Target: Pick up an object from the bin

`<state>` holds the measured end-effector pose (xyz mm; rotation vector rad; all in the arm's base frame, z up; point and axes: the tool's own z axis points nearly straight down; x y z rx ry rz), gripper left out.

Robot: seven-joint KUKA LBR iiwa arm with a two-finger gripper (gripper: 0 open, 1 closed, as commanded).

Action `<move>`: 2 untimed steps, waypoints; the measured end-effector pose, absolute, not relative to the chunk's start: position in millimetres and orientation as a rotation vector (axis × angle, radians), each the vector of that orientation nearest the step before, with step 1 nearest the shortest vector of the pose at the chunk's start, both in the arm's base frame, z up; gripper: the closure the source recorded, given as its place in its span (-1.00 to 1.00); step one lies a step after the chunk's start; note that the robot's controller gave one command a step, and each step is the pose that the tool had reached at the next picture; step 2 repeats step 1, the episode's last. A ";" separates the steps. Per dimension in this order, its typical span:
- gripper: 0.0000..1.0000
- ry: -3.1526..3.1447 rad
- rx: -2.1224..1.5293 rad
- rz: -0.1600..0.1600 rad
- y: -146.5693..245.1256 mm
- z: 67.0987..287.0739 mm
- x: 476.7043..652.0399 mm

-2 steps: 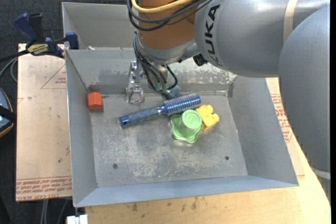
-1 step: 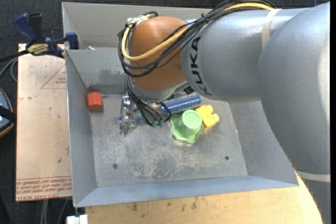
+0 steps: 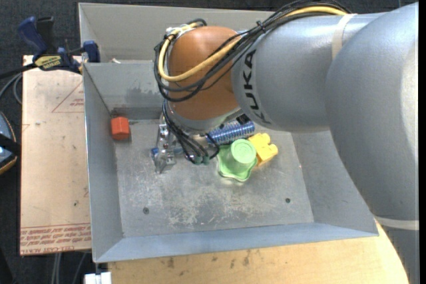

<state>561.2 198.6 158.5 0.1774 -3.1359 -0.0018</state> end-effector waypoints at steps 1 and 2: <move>1.00 -3.146 0.190 -0.006 202.4 255.1 551.7; 1.00 -3.146 0.190 -0.006 202.4 255.1 551.7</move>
Offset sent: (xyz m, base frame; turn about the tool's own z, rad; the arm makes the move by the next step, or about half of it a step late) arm -0.0114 0.0028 0.0915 -0.0066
